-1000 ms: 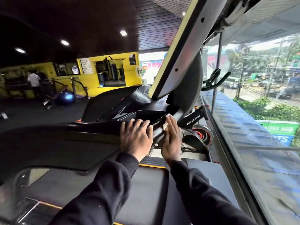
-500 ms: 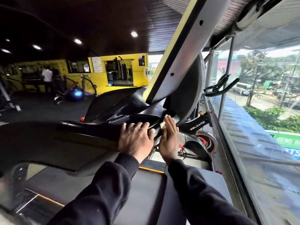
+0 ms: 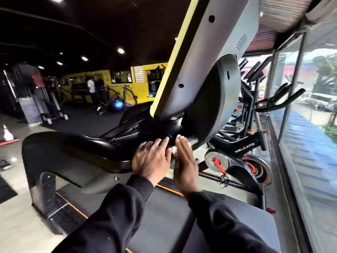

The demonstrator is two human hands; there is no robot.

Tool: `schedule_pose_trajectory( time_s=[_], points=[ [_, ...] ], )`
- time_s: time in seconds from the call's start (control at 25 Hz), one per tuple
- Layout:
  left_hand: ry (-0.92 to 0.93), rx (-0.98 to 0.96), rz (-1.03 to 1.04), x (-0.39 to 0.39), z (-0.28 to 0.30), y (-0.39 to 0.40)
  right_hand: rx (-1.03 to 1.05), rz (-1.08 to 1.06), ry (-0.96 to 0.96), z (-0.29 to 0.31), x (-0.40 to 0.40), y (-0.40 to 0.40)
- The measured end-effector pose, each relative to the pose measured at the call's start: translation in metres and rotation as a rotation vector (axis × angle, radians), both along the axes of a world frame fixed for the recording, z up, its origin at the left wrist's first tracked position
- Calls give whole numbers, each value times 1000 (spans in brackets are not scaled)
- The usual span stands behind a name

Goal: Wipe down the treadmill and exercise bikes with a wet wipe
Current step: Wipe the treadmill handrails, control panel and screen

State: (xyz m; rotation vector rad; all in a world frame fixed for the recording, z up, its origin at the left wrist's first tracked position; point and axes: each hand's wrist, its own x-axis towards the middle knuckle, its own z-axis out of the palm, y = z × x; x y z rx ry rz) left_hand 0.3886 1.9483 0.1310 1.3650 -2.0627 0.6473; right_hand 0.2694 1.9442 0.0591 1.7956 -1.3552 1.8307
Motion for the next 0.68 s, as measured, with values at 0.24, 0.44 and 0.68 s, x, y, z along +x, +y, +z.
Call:
schedule_pose_trajectory(
  time_s=[0.24, 0.44, 0.68],
  points=[
    [-5, -39, 6, 0, -2, 2, 38, -239, 255, 31, -62, -20],
    [74, -98, -116, 6, -5, 3, 176, -256, 151, 6, -40, -20],
    [199, -177, -181, 27, -19, 18, 61, -52, 112, 0, 22, 13]
  ],
)
